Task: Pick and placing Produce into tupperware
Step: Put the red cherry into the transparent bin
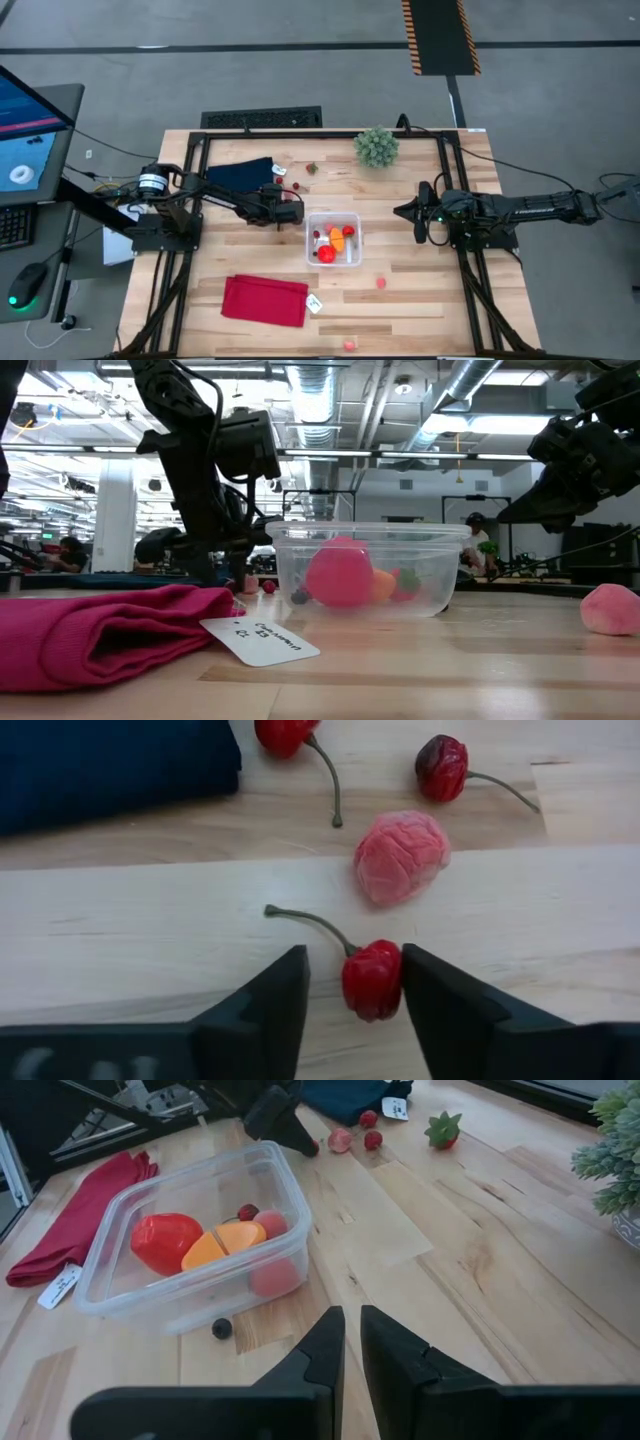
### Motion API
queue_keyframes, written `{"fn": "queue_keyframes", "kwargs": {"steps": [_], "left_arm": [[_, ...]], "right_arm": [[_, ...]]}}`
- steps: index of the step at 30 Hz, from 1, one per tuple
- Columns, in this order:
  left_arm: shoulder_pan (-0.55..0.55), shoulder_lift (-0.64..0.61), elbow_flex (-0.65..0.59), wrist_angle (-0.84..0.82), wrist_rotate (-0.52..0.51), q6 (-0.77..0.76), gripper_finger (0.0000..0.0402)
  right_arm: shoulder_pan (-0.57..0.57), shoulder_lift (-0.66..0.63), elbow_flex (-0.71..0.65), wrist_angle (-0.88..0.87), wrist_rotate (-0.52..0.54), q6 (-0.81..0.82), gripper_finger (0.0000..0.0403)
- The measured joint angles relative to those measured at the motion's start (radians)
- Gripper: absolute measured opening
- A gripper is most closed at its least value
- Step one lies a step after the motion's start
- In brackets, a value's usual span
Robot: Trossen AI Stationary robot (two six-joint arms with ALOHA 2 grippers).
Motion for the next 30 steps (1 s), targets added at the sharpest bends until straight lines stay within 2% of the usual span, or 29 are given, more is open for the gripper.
{"fn": "queue_keyframes", "kwargs": {"steps": [7, 12, 18, 23, 30], "left_arm": [[-0.001, 0.000, 0.000, 0.004, 0.013, 0.001, 0.0088], [-0.007, 0.000, 0.000, 0.011, 0.023, 0.013, 0.0066], [-0.035, -0.005, 0.000, 0.018, 0.017, 0.015, 0.0061], [-0.060, -0.049, 0.000, 0.027, 0.059, 0.017, 0.0060], [-0.108, -0.109, 0.000, 0.047, 0.030, 0.137, 0.0060]], "right_arm": [[0.000, 0.000, 0.000, 0.000, 0.000, 0.000, 0.0060], [0.000, 0.000, 0.000, 0.000, 0.000, 0.000, 0.0060], [0.000, 0.000, 0.000, 0.000, 0.000, 0.000, 0.0060], [0.000, 0.000, 0.000, 0.000, 0.000, 0.000, 0.0060], [0.000, 0.000, 0.000, 0.000, 0.000, 0.000, 0.0060]]}}
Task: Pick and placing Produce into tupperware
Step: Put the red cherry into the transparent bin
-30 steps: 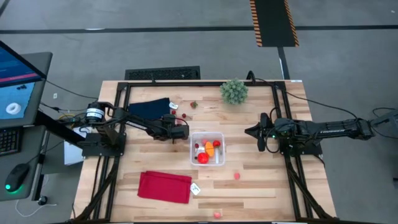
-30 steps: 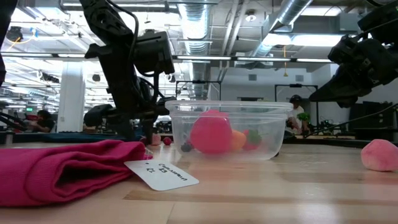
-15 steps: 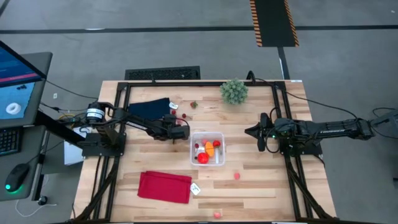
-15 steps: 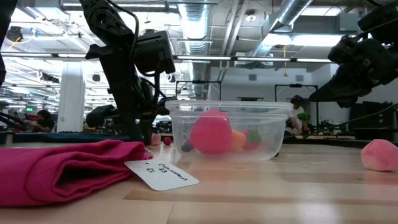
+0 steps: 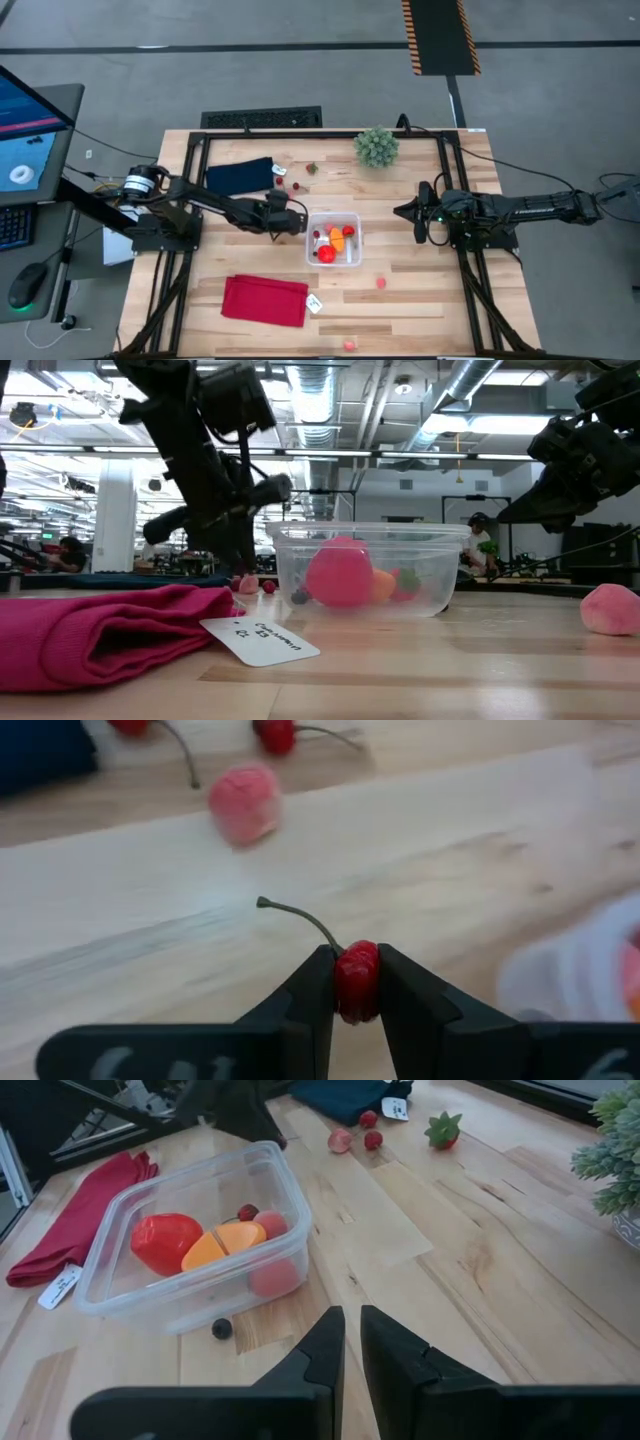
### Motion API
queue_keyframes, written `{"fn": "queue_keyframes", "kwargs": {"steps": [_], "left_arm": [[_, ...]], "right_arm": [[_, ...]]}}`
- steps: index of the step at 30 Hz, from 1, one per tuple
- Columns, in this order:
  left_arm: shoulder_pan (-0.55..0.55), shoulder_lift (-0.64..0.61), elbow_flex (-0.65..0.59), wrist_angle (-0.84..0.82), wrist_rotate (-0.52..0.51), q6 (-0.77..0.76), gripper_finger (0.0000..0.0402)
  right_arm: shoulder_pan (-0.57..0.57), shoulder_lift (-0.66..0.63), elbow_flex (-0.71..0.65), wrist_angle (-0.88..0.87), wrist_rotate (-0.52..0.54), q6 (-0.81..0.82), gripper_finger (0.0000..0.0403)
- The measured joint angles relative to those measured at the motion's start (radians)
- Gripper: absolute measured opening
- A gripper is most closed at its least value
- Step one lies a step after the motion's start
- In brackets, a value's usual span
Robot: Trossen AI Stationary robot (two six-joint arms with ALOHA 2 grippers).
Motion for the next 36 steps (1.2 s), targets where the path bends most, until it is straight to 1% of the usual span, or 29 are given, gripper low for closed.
{"fn": "queue_keyframes", "kwargs": {"steps": [6, 14, 18, 23, 28, 32, 36], "left_arm": [[-0.041, -0.043, 0.000, 0.057, -0.015, 0.020, 0.0059], [-0.111, -0.053, 0.001, 0.180, -0.025, 0.228, 0.0059], [-0.137, -0.053, 0.001, 0.243, -0.017, 0.239, 0.0059], [-0.171, -0.053, 0.001, 0.305, 0.001, 0.317, 0.0059], [-0.196, -0.045, 0.001, 0.372, 0.009, 0.362, 0.0059], [-0.208, -0.045, 0.002, 0.400, 0.012, 0.375, 0.0059], [-0.209, -0.045, 0.002, 0.418, 0.049, 0.396, 0.0059]], "right_arm": [[0.000, 0.000, 0.000, 0.000, 0.000, 0.000, 0.0060], [0.000, 0.000, 0.000, 0.000, 0.000, 0.000, 0.0060], [0.000, 0.000, 0.000, 0.000, 0.000, 0.000, 0.0060], [0.000, 0.000, 0.000, 0.000, 0.000, 0.000, 0.0060], [0.000, 0.000, 0.000, 0.000, 0.000, 0.000, 0.0060], [0.000, 0.000, 0.000, 0.000, 0.000, 0.000, 0.0060], [0.000, 0.000, 0.000, 0.000, 0.000, 0.000, 0.0060]]}}
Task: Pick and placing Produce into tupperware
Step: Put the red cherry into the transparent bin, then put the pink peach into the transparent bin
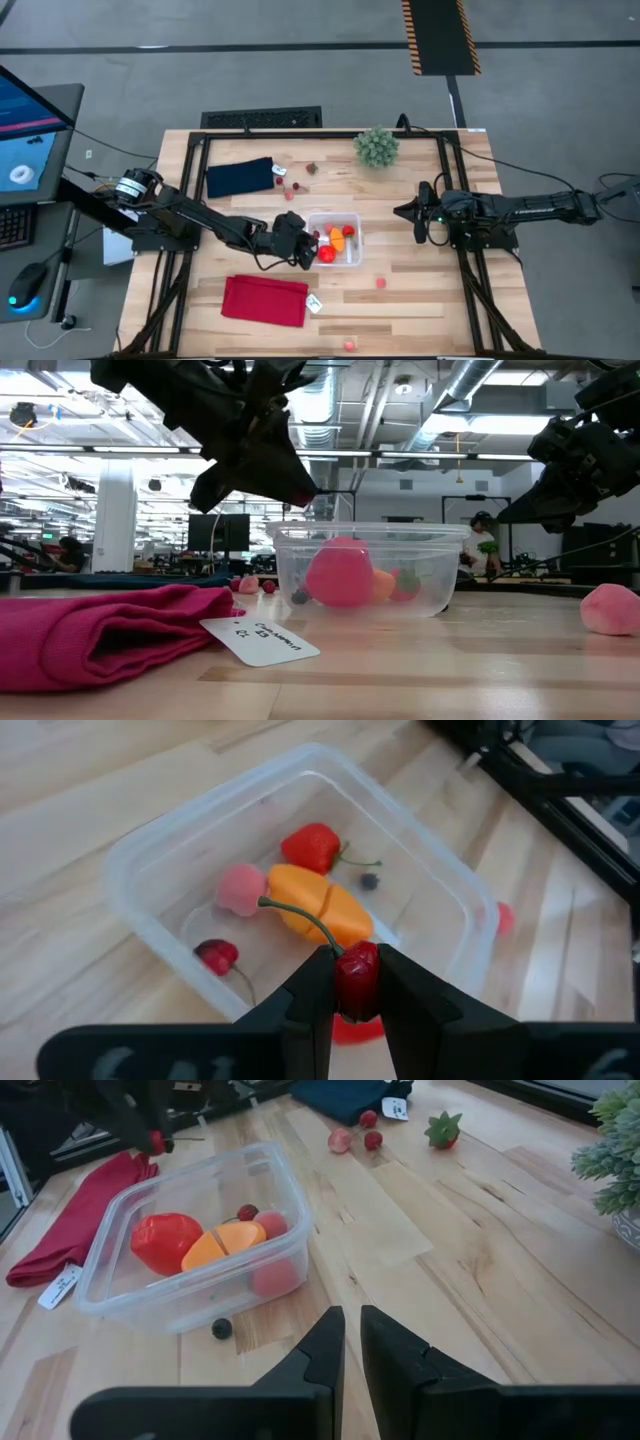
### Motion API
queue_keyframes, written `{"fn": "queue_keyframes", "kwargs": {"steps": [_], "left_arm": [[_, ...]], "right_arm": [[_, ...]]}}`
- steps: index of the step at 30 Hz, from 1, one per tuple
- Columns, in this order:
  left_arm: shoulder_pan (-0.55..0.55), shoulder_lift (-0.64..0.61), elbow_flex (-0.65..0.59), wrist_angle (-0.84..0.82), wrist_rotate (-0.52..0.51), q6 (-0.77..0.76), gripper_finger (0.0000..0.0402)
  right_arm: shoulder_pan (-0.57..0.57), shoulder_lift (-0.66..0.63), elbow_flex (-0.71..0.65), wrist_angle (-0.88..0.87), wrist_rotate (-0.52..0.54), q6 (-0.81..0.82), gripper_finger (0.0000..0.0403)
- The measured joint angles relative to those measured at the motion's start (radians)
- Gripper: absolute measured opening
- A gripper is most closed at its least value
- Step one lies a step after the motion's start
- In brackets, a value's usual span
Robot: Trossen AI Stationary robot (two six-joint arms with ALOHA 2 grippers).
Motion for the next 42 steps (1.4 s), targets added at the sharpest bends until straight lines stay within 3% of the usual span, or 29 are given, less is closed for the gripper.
{"fn": "queue_keyframes", "kwargs": {"steps": [10, 28, 34, 42], "left_arm": [[0.003, 0.029, 0.001, 0.007, -0.026, -0.007, 0.0068], [0.030, 0.063, 0.000, 0.070, -0.040, 0.044, 0.0223], [0.037, 0.063, 0.000, 0.147, -0.093, 0.048, 0.0233], [0.065, -0.002, 0.000, 0.159, -0.096, 0.207, 0.0220]], "right_arm": [[0.000, 0.000, 0.000, 0.000, 0.000, 0.000, 0.0060], [0.000, 0.000, 0.000, 0.000, 0.000, 0.000, 0.0060], [0.000, 0.000, 0.000, 0.000, 0.000, 0.000, 0.0060], [0.000, 0.000, 0.000, 0.000, 0.000, 0.000, 0.0060]]}}
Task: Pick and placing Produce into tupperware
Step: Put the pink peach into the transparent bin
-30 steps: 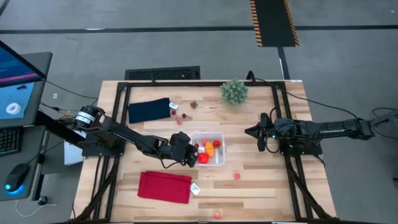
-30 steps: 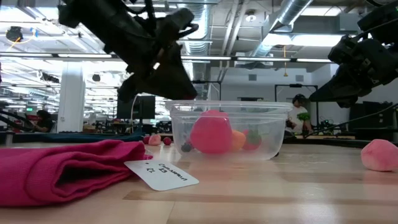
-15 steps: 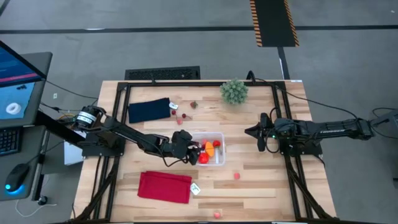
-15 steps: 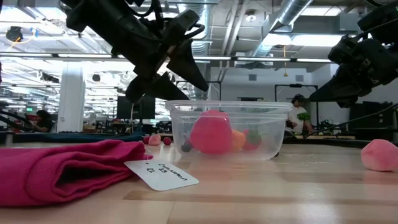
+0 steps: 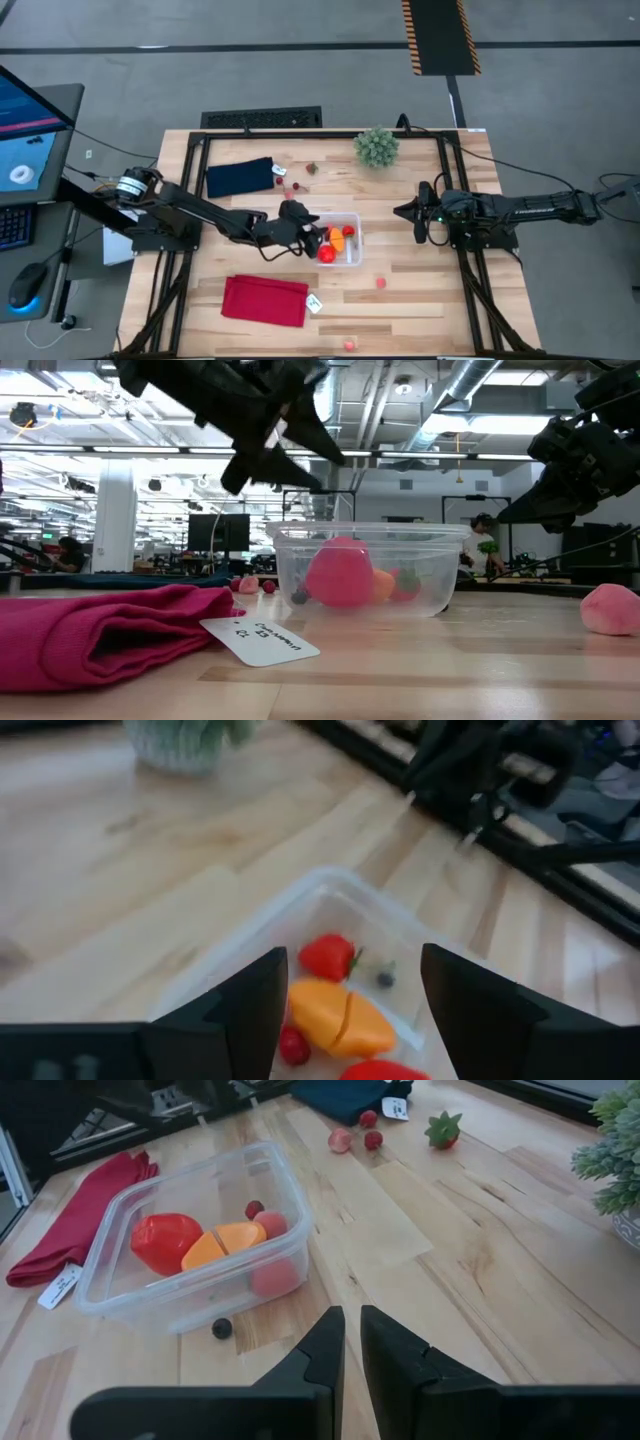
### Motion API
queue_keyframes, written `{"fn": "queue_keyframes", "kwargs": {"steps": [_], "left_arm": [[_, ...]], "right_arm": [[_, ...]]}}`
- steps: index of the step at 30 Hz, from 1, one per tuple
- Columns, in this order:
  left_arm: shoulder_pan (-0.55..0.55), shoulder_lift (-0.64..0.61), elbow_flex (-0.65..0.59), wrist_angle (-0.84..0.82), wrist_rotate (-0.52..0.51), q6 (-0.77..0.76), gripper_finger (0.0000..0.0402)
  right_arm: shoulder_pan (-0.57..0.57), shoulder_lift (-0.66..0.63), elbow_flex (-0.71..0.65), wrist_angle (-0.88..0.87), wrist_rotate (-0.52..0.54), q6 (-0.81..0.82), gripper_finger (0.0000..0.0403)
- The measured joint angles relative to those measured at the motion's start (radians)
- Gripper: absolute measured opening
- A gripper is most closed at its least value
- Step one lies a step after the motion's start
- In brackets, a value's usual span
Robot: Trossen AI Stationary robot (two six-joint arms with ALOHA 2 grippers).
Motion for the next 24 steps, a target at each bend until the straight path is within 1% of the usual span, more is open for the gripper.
{"fn": "queue_keyframes", "kwargs": {"steps": [4, 7, 9, 13, 15, 17, 20, 22, 24], "left_arm": [[-0.008, -0.063, 0.000, -0.055, -0.033, 0.082, 0.0207], [-0.028, -0.126, -0.001, -0.116, -0.036, 0.205, 0.0193], [-0.047, -0.170, -0.022, -0.125, -0.064, 0.293, 0.0184], [-0.091, -0.275, -0.119, -0.042, -0.137, 0.388, 0.0168], [-0.109, -0.349, -0.197, 0.000, -0.137, 0.452, 0.0161], [-0.119, -0.418, -0.290, 0.098, -0.106, 0.506, 0.0155], [-0.099, -0.518, -0.448, 0.305, -0.027, 0.533, 0.0149], [-0.077, -0.581, -0.548, 0.419, 0.065, 0.569, 0.0147], [-0.055, -0.635, -0.638, 0.496, 0.153, 0.582, 0.0146]], "right_arm": [[0.000, 0.000, 0.000, 0.000, 0.000, 0.000, 0.0060], [0.000, 0.000, 0.000, 0.000, 0.000, 0.000, 0.0060], [0.000, 0.000, 0.000, 0.000, 0.000, 0.000, 0.0060], [0.000, 0.000, 0.000, 0.000, 0.000, 0.000, 0.0060], [0.000, 0.000, 0.000, 0.000, 0.000, 0.000, 0.0060], [0.000, 0.000, 0.000, 0.000, 0.000, 0.000, 0.0060], [0.000, 0.000, 0.000, 0.000, 0.000, 0.000, 0.0060], [0.000, 0.000, 0.000, 0.000, 0.000, 0.000, 0.0060], [0.000, 0.000, 0.000, 0.000, 0.000, 0.000, 0.0060]]}}
